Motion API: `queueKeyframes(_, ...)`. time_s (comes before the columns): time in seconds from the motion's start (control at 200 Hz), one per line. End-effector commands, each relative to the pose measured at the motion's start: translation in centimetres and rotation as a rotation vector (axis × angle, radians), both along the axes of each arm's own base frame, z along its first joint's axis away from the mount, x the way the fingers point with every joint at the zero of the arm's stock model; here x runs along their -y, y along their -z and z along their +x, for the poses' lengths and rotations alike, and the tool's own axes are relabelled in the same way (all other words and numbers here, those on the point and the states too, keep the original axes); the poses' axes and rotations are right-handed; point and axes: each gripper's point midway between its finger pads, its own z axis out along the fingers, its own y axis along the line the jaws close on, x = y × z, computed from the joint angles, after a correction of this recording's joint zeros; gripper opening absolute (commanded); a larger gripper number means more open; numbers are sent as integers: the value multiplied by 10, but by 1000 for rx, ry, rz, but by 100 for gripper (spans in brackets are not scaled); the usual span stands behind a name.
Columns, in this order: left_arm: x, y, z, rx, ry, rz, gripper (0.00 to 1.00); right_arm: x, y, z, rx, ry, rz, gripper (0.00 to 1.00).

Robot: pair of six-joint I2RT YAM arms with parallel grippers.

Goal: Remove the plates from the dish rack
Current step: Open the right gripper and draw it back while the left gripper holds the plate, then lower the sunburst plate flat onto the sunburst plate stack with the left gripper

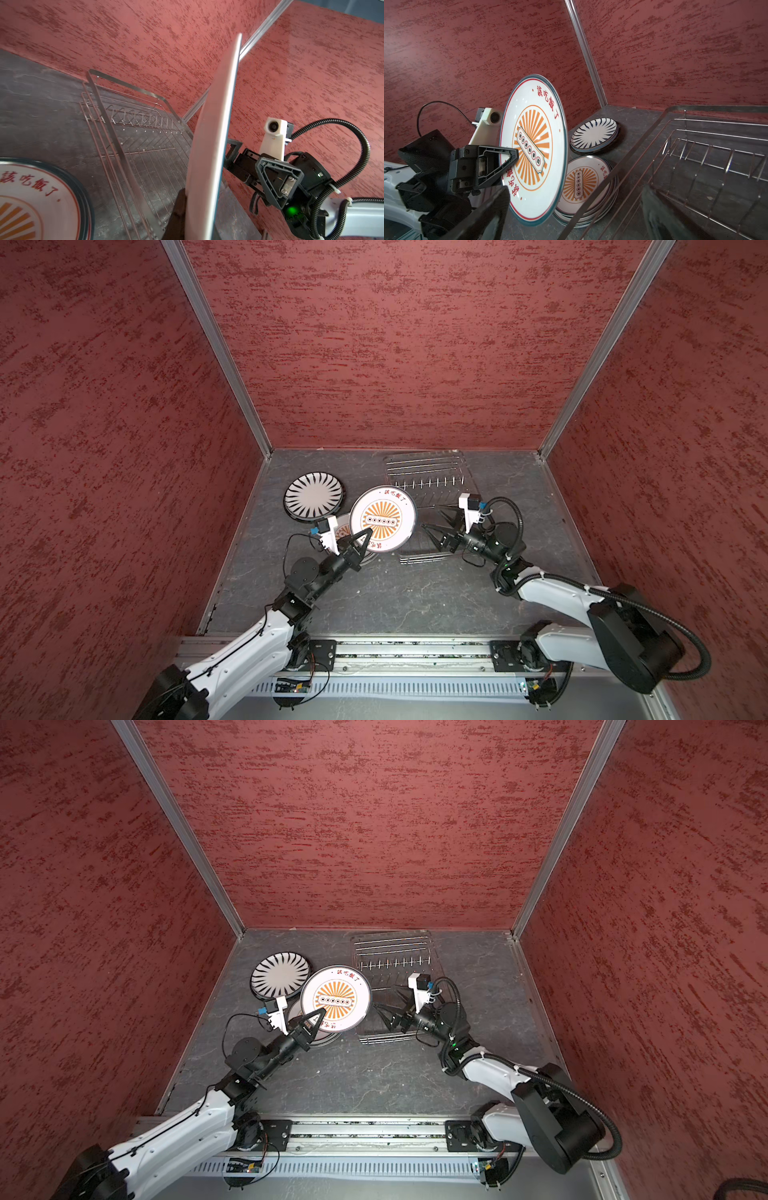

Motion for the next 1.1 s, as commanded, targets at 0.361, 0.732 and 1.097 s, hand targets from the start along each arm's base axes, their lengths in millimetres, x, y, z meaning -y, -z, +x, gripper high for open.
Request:
queueKeyframes(0.361,-55,52,18,-306,-201,-67,0,-45,7,9,79,75,-156,99)
queueKeyframes(0.732,-68,77,23,-467,-224,-141,0,-88,29,-7,94,-60,-276,99)
queueKeyframes(1.097,-77,106,31,-614,-313,-111,0,-109,55,-11,71,-103,-366,99)
